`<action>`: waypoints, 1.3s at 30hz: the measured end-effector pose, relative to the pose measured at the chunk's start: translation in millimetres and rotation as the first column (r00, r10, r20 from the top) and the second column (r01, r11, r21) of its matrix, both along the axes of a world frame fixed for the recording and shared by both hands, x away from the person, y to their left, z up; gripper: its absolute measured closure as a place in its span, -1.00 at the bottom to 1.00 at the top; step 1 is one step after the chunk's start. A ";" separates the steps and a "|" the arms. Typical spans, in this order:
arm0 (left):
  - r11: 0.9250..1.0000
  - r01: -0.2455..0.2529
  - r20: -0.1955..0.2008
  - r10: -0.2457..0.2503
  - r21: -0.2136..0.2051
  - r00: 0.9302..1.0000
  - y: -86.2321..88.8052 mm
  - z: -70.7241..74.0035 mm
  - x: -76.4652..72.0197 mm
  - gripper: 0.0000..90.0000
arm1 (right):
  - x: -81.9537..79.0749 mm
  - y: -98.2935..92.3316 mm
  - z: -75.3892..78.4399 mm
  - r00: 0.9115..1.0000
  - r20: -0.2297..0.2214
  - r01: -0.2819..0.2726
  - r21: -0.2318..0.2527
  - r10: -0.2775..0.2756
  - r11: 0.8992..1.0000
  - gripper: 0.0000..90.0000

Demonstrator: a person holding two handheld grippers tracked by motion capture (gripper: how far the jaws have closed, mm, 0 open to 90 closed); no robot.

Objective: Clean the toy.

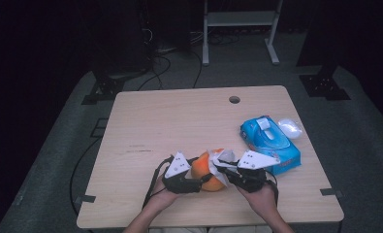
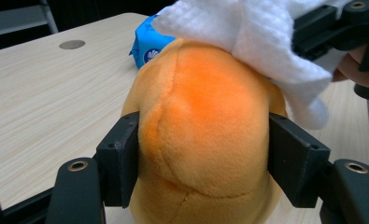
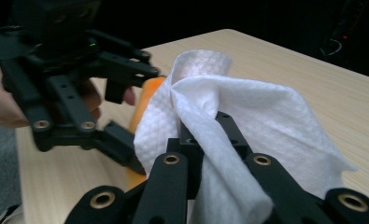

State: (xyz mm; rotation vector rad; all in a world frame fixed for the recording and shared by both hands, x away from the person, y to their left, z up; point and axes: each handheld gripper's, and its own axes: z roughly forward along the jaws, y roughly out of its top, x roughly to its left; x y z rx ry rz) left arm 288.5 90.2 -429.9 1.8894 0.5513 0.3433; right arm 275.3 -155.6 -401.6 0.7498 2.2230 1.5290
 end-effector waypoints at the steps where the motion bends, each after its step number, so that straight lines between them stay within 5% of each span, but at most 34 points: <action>1: 1.000 0.007 -0.001 -0.007 -0.007 1.000 -0.3 -0.3 0.1 -0.32 | 2.6 -3.8 -0.5 1.000 -0.008 0.016 0.011 -0.016 1.000 0.84; 6: 0.999 0.024 0.002 -0.024 0.035 1.000 -6.7 -9.7 0.8 -0.74 | 13.9 -20.5 -6.6 0.995 -0.066 0.079 0.038 -0.076 0.996 0.84; 9: 0.999 0.006 -0.005 -0.006 0.031 1.000 -7.4 -10.4 1.9 -0.65 | 11.1 -17.6 -6.0 0.996 -0.060 0.067 0.040 -0.064 0.997 0.84; 16: 0.998 -0.015 0.020 0.013 0.056 1.000 -3.7 -5.2 -2.5 -0.11 | -3.1 1.7 -1.4 0.999 -0.011 -0.031 0.033 0.031 0.999 0.84; 19: 0.999 -0.013 0.027 0.011 0.047 1.000 -3.3 -3.9 -3.7 0.01 | -0.1 -2.6 2.8 1.000 0.000 0.000 0.016 0.000 1.000 0.84; 22: 0.999 -0.010 0.038 0.008 0.050 0.999 -3.1 -1.2 -4.7 0.02 | 9.0 -15.1 0.2 0.998 -0.031 0.060 0.024 -0.059 0.998 0.83; 26: 0.998 -0.002 0.043 0.000 0.056 0.999 -2.6 -0.6 -5.4 0.00 | 11.6 -18.1 -5.2 0.996 -0.061 0.060 0.031 -0.058 0.998 0.84; 32: 0.999 -0.015 0.030 0.014 0.028 0.999 -4.6 -3.0 -0.5 -0.62 | 12.2 -18.1 -8.7 0.996 -0.080 0.046 0.034 -0.043 0.998 0.84; 39: 0.998 -0.008 0.071 0.004 0.065 0.997 -12.4 -4.4 -9.1 -0.19 | -4.4 5.5 2.3 0.998 -0.011 -0.055 0.009 0.055 0.998 0.84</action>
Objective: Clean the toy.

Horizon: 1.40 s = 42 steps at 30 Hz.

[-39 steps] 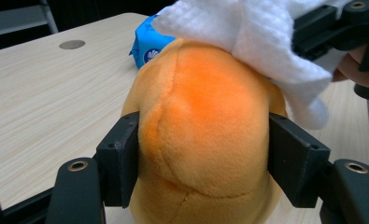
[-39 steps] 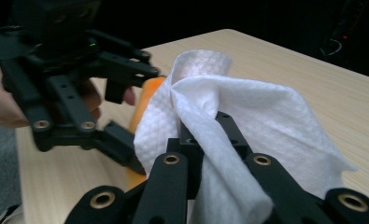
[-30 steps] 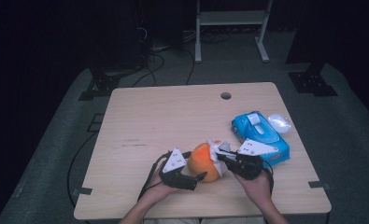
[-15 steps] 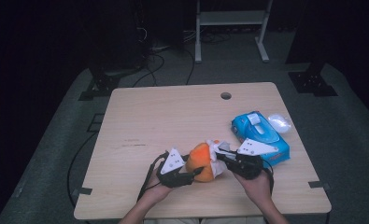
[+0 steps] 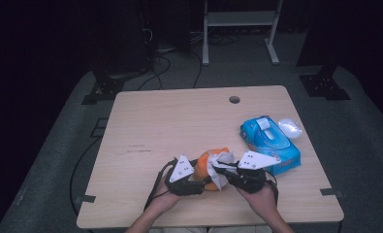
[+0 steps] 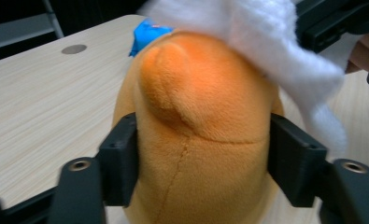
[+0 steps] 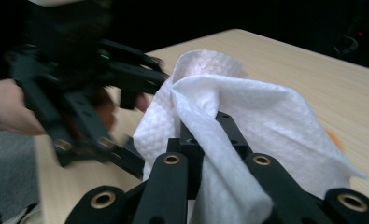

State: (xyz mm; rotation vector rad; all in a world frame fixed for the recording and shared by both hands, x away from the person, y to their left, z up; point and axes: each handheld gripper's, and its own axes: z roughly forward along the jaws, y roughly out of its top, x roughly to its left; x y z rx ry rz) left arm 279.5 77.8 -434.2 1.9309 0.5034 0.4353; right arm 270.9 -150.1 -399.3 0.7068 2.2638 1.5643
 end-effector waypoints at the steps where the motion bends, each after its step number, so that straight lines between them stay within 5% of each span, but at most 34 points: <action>1: 1.000 0.001 0.004 -0.001 0.002 1.000 -1.0 0.0 -1.6 -0.18 | -0.2 1.0 1.4 1.000 0.010 0.000 -0.012 0.001 1.000 0.84; 7: 0.997 0.064 0.037 -0.065 0.040 0.997 -7.0 -1.5 -9.3 -0.20 | 18.2 -27.3 -0.2 0.993 -0.029 0.110 0.002 -0.110 0.994 0.84; 9: 0.997 0.074 0.017 -0.074 0.008 0.997 -6.2 0.6 -7.4 -0.40 | 20.3 -33.8 -4.7 0.992 -0.066 0.111 0.007 -0.110 0.994 0.84; 12: 0.999 0.049 -0.031 -0.050 -0.018 0.998 -3.3 -0.4 -0.9 -0.77 | 15.0 -33.2 -4.5 0.995 -0.053 0.088 -0.020 -0.089 0.996 0.84; 14: 0.998 0.070 -0.044 -0.070 -0.010 0.997 -3.9 -3.0 -1.4 -0.67 | 11.2 -29.2 -2.2 0.996 -0.051 0.070 -0.021 -0.071 0.997 0.84; 18: 0.993 0.105 0.001 -0.105 0.044 0.994 -10.4 -3.6 -10.0 -0.46 | -1.0 -10.5 4.7 0.999 -0.022 -0.030 -0.013 0.030 0.999 0.84; 21: 0.992 0.107 0.023 -0.109 0.066 0.994 -12.8 -4.2 -13.7 -0.38 | -3.3 -2.1 8.2 0.999 0.003 -0.048 -0.050 0.049 0.998 0.84; 30: 0.989 0.127 0.042 -0.130 0.074 0.991 -13.0 -6.3 -14.5 -0.29 | 23.5 -39.2 -3.6 0.993 -0.061 0.100 -0.041 -0.103 0.994 0.84; 42: 0.988 0.136 0.046 -0.139 0.074 0.989 -10.4 -7.6 -14.1 -0.29 | 34.8 -59.1 -12.2 0.980 -0.130 0.146 -0.026 -0.149 0.989 0.84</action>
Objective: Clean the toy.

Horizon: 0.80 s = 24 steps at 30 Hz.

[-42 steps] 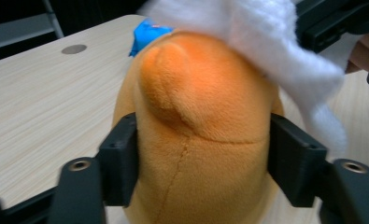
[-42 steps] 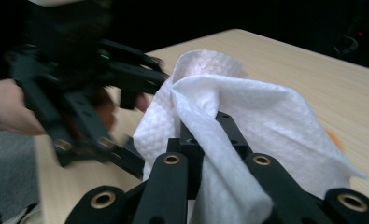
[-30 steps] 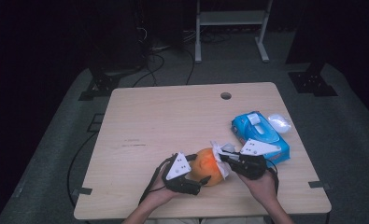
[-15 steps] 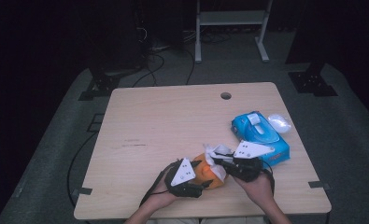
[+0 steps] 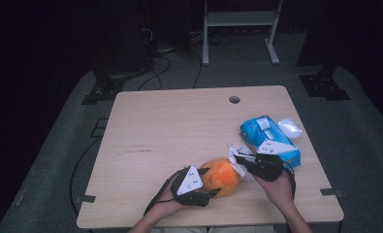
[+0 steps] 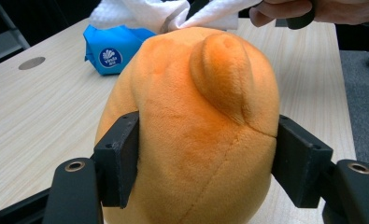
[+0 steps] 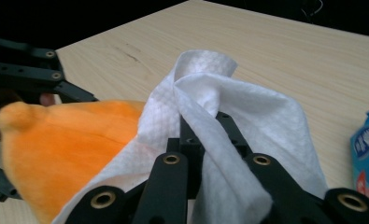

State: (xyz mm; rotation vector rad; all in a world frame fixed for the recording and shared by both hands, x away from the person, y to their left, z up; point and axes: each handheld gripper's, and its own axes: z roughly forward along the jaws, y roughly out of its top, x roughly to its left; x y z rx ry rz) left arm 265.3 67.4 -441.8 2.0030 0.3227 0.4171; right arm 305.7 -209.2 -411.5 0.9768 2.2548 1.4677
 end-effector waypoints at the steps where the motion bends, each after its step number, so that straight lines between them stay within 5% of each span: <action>1: 1.000 0.000 -0.001 0.000 0.000 1.000 0.3 0.0 0.3 -0.29 | 0.1 -1.3 0.1 1.000 -0.007 0.000 0.010 0.000 1.000 0.84; 7: 1.000 -0.016 -0.027 0.016 -0.026 1.000 8.1 -0.8 4.9 -0.30 | -8.5 8.0 9.6 0.998 0.024 -0.066 0.033 0.066 0.997 0.84; 17: 0.999 -0.029 -0.046 0.027 -0.038 0.999 12.6 -0.9 8.3 -0.30 | 0.9 -7.6 -3.0 0.999 -0.045 -0.014 0.066 0.017 0.998 0.84; 21: 0.998 -0.035 -0.052 0.033 -0.050 0.998 12.1 -1.7 9.1 -0.31 | -8.7 6.2 8.3 0.997 0.010 -0.079 0.092 0.078 0.993 0.84; 24: 0.998 -0.043 -0.046 0.041 -0.047 0.998 11.1 -1.0 8.6 -0.31 | -12.0 12.9 11.7 0.996 0.036 -0.086 0.051 0.084 0.995 0.84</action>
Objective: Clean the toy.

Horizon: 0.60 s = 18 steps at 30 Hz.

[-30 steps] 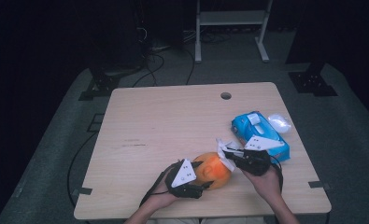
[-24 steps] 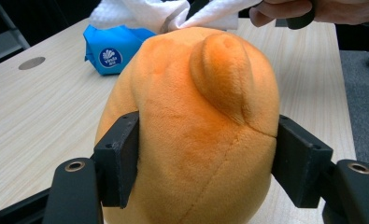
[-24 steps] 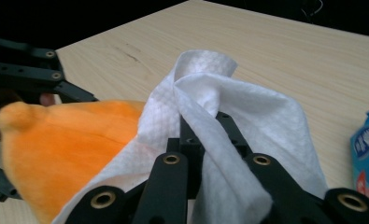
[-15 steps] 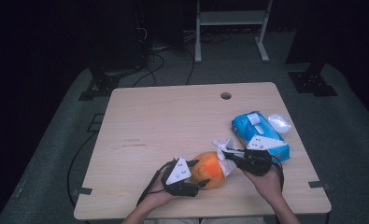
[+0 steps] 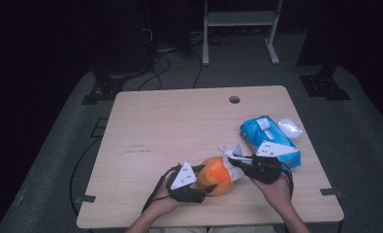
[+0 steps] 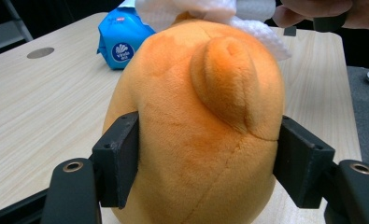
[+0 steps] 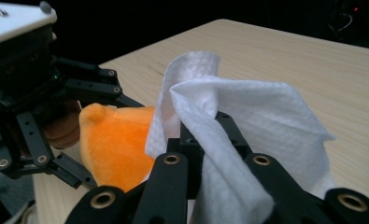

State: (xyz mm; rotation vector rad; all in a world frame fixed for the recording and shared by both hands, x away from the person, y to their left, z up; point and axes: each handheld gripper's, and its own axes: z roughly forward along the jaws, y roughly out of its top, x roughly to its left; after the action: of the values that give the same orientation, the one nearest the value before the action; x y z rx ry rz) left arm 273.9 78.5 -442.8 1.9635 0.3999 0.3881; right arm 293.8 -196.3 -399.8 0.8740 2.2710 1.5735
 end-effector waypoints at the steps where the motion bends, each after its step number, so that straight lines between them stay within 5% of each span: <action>1: 1.000 -0.005 0.000 0.005 0.001 1.000 0.8 0.6 0.4 -0.31 | 1.4 -1.0 -2.1 1.000 -0.008 0.007 -0.004 -0.007 1.000 0.84; 6: 0.999 -0.025 -0.023 0.025 -0.028 0.999 1.6 0.5 4.0 -0.27 | 4.5 -7.2 -6.7 0.999 -0.040 0.023 0.014 -0.022 1.000 0.84; 13: 0.998 -0.051 -0.034 0.050 -0.037 0.998 1.4 0.8 6.0 -0.17 | -20.3 36.2 8.4 0.993 0.045 -0.110 -0.031 0.111 0.993 0.84; 18: 0.998 -0.051 -0.027 0.050 -0.040 0.998 1.0 5.1 3.8 -0.09 | -10.2 25.2 1.0 0.998 0.031 -0.058 -0.030 0.059 0.998 0.84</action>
State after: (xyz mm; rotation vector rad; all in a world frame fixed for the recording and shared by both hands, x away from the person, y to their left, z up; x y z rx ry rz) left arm 277.6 79.5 -437.6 1.9234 0.4710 0.3846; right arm 283.6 -171.0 -398.8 0.7769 2.3111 1.5631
